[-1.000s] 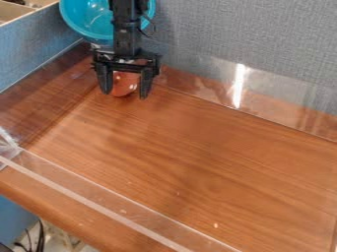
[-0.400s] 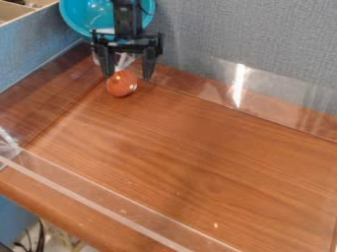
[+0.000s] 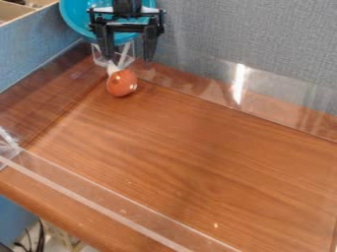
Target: Put the mushroom in the blue bowl
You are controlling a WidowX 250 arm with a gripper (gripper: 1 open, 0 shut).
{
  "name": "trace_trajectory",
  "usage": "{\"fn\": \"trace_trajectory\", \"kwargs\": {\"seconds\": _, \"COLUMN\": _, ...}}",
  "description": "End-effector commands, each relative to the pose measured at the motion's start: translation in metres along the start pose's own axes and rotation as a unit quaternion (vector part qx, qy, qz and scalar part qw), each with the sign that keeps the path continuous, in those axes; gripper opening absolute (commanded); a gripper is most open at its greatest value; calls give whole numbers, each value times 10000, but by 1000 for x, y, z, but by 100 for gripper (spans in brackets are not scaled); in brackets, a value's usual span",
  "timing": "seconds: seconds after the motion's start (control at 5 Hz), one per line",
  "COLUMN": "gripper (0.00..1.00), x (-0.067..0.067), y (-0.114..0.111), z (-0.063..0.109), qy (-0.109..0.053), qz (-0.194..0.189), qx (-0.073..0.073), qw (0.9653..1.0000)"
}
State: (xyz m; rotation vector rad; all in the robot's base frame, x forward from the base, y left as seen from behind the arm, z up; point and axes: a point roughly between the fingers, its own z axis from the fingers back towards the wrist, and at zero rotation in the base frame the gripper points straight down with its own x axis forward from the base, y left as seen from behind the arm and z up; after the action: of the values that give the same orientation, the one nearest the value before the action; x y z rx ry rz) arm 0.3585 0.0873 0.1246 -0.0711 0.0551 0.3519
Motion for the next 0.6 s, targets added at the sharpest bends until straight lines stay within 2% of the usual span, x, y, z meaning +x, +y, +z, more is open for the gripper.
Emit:
{"fn": "trace_trajectory", "kwargs": {"seconds": 0.0, "gripper": 100, "x": 1, "y": -6, "z": 47, "qy": -676, "qz": -40, "qx": -95, "qw": 9977}}
{"fn": "trace_trajectory", "kwargs": {"seconds": 0.4, "gripper": 100, "x": 6, "y": -12, "z": 46, "qy": -720, "qz": 23, "qx": -128, "qw": 9973}}
